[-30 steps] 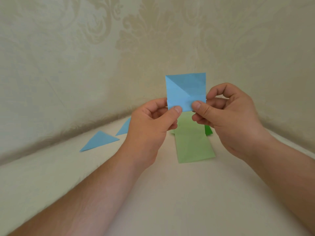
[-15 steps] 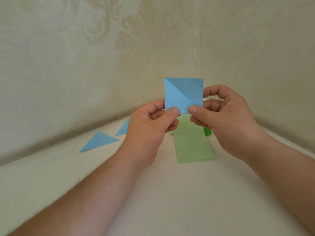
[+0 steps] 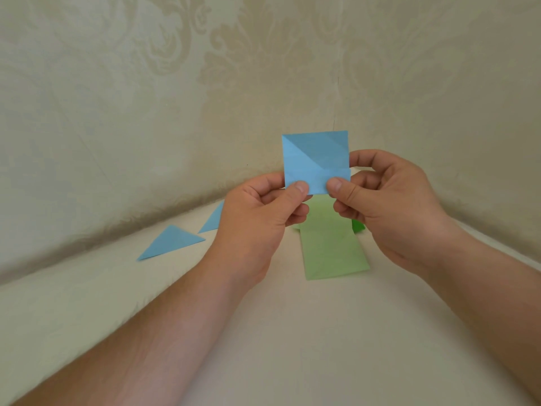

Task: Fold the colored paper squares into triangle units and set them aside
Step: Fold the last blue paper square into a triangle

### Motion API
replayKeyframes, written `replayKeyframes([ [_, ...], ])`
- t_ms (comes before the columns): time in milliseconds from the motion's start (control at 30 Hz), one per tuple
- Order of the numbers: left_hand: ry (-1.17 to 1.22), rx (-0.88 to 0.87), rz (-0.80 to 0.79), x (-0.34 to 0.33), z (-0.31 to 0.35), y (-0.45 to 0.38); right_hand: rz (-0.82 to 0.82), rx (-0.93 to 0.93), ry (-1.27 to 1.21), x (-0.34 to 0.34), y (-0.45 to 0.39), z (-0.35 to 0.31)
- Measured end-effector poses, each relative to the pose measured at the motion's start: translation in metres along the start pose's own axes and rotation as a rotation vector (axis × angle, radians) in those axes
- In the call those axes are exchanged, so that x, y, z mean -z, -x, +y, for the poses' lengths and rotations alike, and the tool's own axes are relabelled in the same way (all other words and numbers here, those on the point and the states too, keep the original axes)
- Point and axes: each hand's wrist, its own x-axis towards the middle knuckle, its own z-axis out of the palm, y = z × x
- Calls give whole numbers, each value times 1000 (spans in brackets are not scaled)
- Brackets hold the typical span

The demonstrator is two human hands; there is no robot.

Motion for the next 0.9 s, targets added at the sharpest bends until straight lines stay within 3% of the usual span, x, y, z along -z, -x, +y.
replayKeyframes([
  [900,-9,-37,-41,1,-2,-1,29,-20,27,1,-3,3],
])
